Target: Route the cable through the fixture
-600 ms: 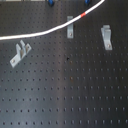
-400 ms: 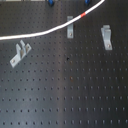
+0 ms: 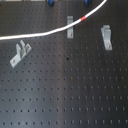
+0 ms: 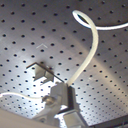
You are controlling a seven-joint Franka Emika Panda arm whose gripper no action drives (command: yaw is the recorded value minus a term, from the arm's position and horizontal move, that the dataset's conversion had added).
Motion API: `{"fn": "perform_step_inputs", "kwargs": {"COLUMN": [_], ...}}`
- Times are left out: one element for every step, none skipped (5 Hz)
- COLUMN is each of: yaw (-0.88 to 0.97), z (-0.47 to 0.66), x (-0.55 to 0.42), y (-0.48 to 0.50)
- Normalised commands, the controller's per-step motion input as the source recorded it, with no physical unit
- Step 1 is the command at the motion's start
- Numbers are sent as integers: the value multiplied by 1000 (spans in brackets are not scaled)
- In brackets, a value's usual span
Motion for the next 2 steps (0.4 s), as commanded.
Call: {"fn": "perform_step_inputs", "kwargs": {"yaw": [0, 0], "z": [43, 45], "x": [-87, -210], "y": [554, 426]}}
